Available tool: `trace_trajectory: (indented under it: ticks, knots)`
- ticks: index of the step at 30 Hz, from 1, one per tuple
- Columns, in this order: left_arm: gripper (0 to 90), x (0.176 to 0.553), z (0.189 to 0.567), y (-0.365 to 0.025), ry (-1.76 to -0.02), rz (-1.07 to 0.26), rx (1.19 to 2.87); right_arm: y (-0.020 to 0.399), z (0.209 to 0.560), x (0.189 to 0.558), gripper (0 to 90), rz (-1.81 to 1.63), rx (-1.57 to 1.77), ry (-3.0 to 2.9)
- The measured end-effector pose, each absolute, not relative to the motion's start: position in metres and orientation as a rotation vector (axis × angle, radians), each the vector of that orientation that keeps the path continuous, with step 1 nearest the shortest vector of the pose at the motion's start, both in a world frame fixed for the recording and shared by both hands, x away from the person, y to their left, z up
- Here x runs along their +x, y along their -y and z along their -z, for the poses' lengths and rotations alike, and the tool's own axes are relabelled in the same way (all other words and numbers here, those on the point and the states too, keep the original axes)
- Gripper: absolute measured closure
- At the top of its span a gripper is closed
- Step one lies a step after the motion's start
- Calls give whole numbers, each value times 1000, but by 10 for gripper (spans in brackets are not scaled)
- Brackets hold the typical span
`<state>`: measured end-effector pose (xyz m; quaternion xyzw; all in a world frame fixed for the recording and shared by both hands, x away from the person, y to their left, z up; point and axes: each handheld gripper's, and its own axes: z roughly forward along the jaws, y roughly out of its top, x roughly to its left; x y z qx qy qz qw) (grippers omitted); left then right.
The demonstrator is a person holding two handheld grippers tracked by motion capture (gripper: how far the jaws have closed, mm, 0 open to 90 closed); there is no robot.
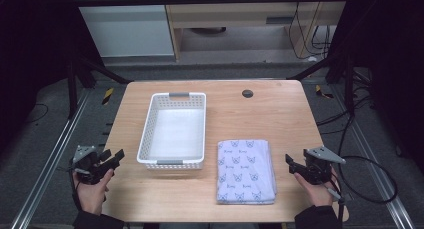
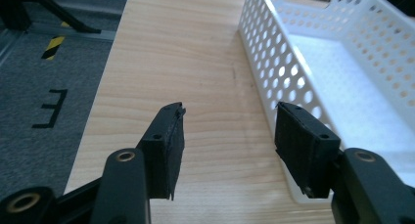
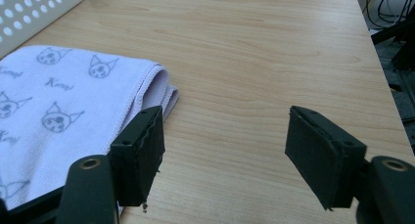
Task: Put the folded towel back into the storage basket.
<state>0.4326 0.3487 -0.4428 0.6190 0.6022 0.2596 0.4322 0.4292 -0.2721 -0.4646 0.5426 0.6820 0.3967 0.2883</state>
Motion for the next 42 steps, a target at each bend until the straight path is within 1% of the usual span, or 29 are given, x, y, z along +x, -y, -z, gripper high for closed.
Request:
trace_trajectory:
  ticks: [2, 9, 15, 22, 30, 35, 37, 38, 42]
  knots:
    - [443, 430, 438, -347, -1484, -668, 1534, 274, 464, 429, 296, -1065, 1443, -1818]
    - [425, 424, 428, -341, -1415, -678, 1537, 270, 459, 429, 306, -1076, 1409, -1846]
    - [407, 420, 418, -332, -1374, -687, 1538, 271, 447, 426, 314, -1131, 1388, -1821]
    - [388, 423, 411, -318, -1341, -653, 1555, 274, 437, 427, 307, -1136, 1385, -1810]
    - [370, 434, 386, -284, -1272, -630, 1554, 278, 423, 429, 294, -1161, 1380, -1806]
    - [364, 439, 367, -250, -1196, -630, 1568, 276, 410, 432, 277, -1221, 1379, -1791]
    - [364, 439, 364, -245, -1183, -632, 1571, 274, 406, 434, 274, -1216, 1369, -1785]
    - [367, 438, 357, -233, -1147, -638, 1576, 272, 403, 435, 273, -1218, 1368, -1780]
    - [376, 434, 347, -213, -1098, -636, 1581, 263, 395, 441, 272, -1241, 1346, -1778]
